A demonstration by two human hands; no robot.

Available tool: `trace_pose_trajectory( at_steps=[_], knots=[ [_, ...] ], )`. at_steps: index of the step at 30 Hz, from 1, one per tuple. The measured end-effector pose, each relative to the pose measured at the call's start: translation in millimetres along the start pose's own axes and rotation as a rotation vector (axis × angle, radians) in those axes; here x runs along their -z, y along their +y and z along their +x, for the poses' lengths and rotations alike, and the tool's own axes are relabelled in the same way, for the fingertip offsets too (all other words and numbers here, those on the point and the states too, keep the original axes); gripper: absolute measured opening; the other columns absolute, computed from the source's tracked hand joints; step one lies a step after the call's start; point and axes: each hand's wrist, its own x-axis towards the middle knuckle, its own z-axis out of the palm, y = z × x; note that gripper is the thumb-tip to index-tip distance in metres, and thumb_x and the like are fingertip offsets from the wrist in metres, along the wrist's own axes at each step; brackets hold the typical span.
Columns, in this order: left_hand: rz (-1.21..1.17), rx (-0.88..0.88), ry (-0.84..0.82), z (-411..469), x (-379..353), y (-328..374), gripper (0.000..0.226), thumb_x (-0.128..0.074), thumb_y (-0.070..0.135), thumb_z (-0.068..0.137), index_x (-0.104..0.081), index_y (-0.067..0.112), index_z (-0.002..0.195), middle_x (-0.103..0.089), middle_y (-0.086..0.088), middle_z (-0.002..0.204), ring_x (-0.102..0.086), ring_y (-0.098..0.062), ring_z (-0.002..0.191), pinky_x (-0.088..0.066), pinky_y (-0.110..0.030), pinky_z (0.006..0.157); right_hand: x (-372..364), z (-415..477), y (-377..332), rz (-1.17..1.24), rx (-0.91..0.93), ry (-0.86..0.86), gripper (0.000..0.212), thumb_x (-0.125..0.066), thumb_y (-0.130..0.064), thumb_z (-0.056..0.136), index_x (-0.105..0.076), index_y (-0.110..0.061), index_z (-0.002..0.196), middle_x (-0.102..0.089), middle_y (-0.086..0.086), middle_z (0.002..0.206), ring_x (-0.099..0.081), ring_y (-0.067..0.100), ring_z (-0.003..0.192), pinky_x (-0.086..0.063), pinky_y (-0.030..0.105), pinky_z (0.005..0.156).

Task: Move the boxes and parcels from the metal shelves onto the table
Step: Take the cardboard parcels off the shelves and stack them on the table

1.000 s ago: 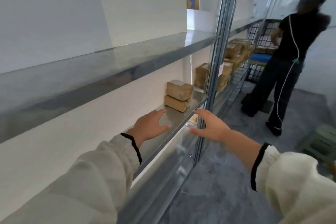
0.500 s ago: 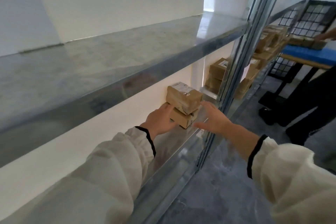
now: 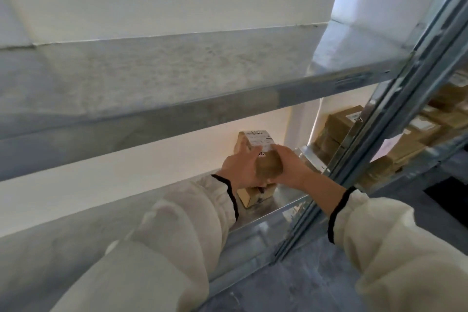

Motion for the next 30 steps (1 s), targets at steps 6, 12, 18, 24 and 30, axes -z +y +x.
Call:
trace_pose_trajectory(
  at_steps=[6,12,18,24,30],
  knots=[
    [-0.062,-0.001,0.052,2.9,-7.8,-1.7,0.087,-0.078,0.034,0.073,-0.030,0.008,0.140,-0.011,-0.016,0.154,-0.041,-0.038,0.130,-0.043,-0.048,0.101,-6.6,3.1,-5.0,-0.014,0.095,0.017,0.080,-0.079,-0.018,0.071,-0.034,-0.015,0.138,-0.040,0.005,0.138,-0.042,0.019,0.122,-0.040,0.030,0.103],
    [-0.096,0.044,0.179,-42.8,8.0,-19.8,0.082,-0.076,0.023,0.078,-0.028,0.012,0.144,-0.010,-0.008,0.159,-0.038,-0.033,0.135,-0.039,-0.037,0.107,-6.7,-16.4,-45.2,-0.094,0.225,0.021,0.078,-0.071,-0.022,0.080,-0.027,-0.016,0.144,-0.020,0.005,0.151,-0.042,0.022,0.127,-0.041,0.029,0.103],
    [-0.081,0.206,0.326,-152.2,39.2,-76.5,0.085,-0.078,0.029,0.076,-0.031,0.010,0.145,-0.012,-0.006,0.159,-0.036,-0.027,0.138,-0.036,-0.035,0.110,-41.5,-48.4,-139.0,-0.127,0.451,-0.023,0.074,-0.066,-0.028,0.086,-0.024,-0.017,0.147,-0.013,0.006,0.155,-0.039,0.026,0.132,-0.035,0.031,0.106],
    [-0.111,0.462,0.488,-304.1,74.0,-135.1,0.076,-0.081,0.018,0.071,-0.044,0.009,0.137,-0.017,-0.010,0.157,-0.025,-0.019,0.143,-0.027,-0.016,0.104,-109.8,-92.7,-263.9,-0.057,0.705,-0.170,0.075,-0.069,-0.023,0.083,-0.029,-0.017,0.146,-0.016,0.005,0.154,-0.040,0.027,0.131,-0.036,0.032,0.107],
    [-0.115,0.707,0.653,-492.7,91.9,-182.4,0.074,-0.081,0.012,0.069,-0.047,0.011,0.135,-0.015,-0.010,0.157,-0.032,-0.023,0.140,-0.030,-0.014,0.101,-193.6,-179.5,-403.0,-0.020,0.960,-0.301,0.074,-0.068,-0.022,0.084,-0.028,-0.019,0.146,-0.015,0.003,0.154,-0.037,0.023,0.134,-0.032,0.029,0.107]
  ],
)
